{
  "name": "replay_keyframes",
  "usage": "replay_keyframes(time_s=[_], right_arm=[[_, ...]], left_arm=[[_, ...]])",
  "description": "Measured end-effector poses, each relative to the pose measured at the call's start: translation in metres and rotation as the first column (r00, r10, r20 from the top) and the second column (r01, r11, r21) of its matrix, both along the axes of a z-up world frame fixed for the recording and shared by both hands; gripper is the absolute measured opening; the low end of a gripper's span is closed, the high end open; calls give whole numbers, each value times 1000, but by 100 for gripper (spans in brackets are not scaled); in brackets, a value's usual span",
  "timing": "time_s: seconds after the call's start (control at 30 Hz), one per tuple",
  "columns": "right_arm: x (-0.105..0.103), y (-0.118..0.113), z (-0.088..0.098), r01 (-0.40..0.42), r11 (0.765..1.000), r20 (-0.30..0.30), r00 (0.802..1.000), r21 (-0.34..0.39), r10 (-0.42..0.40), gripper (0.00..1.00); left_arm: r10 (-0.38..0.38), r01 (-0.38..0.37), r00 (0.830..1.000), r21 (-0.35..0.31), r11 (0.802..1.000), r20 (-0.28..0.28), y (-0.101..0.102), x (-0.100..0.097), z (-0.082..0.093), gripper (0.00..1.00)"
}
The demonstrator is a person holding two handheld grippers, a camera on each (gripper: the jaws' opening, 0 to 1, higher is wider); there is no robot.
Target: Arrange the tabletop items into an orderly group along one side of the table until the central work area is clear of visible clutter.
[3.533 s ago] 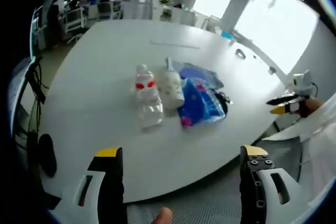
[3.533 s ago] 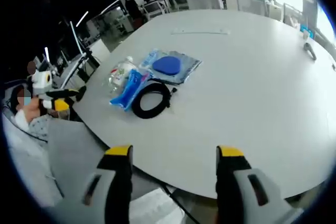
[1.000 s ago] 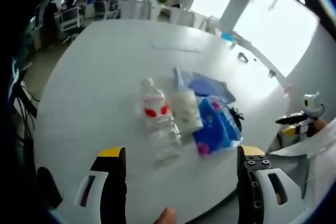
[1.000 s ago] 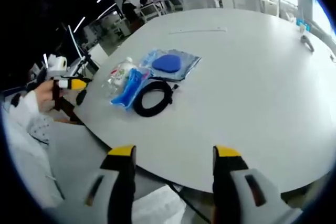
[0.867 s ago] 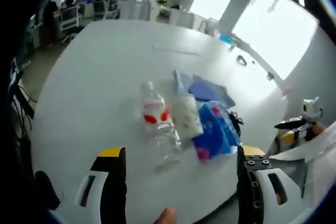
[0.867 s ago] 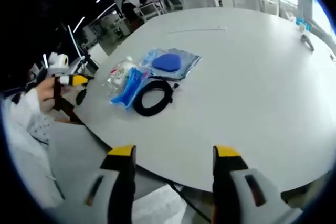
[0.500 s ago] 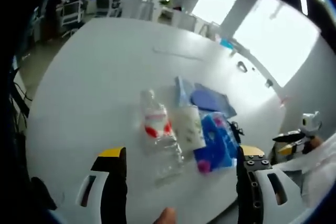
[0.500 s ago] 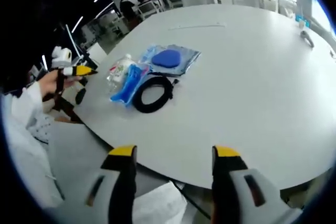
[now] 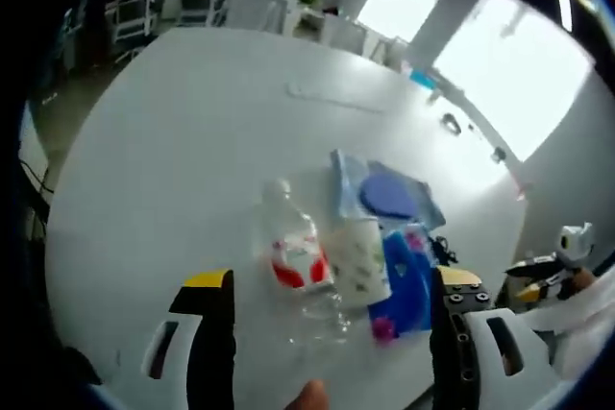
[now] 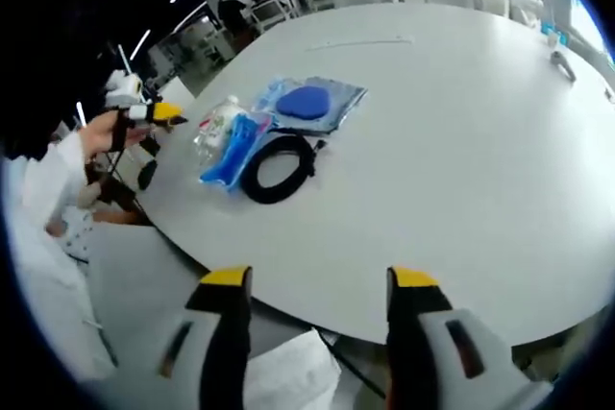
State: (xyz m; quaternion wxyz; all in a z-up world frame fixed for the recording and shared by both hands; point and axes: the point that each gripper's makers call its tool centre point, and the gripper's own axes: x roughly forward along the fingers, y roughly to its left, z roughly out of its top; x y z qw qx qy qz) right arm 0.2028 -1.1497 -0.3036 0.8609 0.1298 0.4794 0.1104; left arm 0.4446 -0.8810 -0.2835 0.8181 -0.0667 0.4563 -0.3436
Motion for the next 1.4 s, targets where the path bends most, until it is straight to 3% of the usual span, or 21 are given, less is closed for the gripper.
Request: replay_keyframes(time_s=[0.27,0.5,0.83,1.17,1.4], right_arm=[[1,-2,-4,26,1000,-6,1000,17,-26,53],[1,2,-10,27,999,-18,999,33,-26,52],[-1,6,-16,29,998,-36,999,47,-27,50],[7,3,-17,52,998,-29,998,40,-51,50],[13,8,-16,39,999,-20,999,38,-38,50]], left_arm=[[-15,15,1000,14,1000,-2,-10,12,-5,79],[1,-1,999,19,1000,-38,-18,22,-16,74],[132,-133,990,-12,991,-49,-23,61,-24,66],[126,-119,989,87,989,-75,-27,73,-51,60],[136,-127,989,138,982,-58,-28,81,-65,56]])
